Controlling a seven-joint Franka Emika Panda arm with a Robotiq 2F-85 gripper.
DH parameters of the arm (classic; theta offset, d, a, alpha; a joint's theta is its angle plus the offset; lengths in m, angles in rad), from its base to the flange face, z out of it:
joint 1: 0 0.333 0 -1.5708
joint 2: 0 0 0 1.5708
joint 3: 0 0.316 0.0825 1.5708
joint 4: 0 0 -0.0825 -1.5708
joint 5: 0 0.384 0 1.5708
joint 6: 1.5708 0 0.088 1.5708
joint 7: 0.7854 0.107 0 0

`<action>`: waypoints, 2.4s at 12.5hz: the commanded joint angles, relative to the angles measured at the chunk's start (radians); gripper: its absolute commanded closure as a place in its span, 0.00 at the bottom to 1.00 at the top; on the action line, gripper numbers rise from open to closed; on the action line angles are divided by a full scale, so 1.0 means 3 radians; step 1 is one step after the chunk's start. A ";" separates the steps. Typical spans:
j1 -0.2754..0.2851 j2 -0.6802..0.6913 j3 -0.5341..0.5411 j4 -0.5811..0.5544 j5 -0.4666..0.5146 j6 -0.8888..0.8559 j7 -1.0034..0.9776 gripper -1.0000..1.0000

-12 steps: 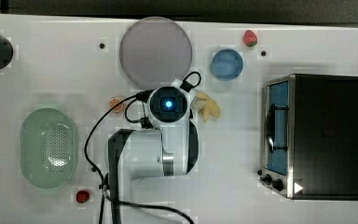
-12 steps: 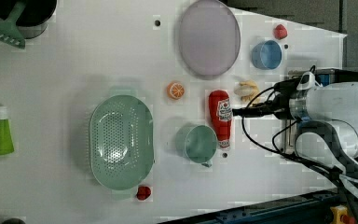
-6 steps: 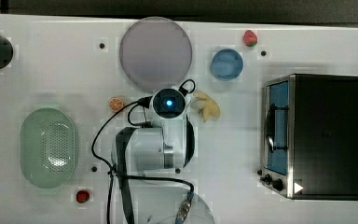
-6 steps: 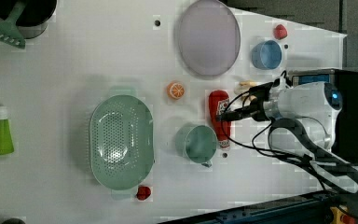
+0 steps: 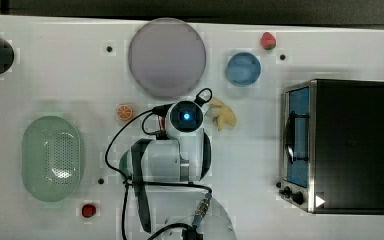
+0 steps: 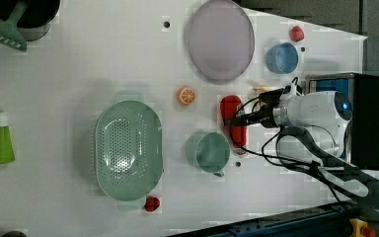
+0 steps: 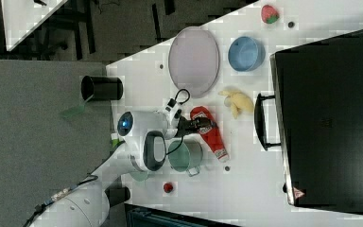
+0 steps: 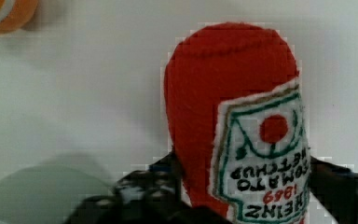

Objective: Pick Ketchup from the table and place it in strainer.

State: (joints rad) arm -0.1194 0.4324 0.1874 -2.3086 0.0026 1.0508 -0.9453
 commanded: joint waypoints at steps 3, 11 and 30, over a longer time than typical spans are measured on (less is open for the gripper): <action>0.0018 -0.0207 0.0004 0.0060 0.0017 0.0020 -0.0102 0.39; 0.0058 -0.1467 0.0253 0.0576 0.0026 -0.1704 -0.0021 0.39; 0.0484 -0.0001 0.1728 0.0779 -0.0343 -0.0486 0.3319 0.39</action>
State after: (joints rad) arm 0.0414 0.4321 0.7373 -2.0918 -0.0800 0.8643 -0.0176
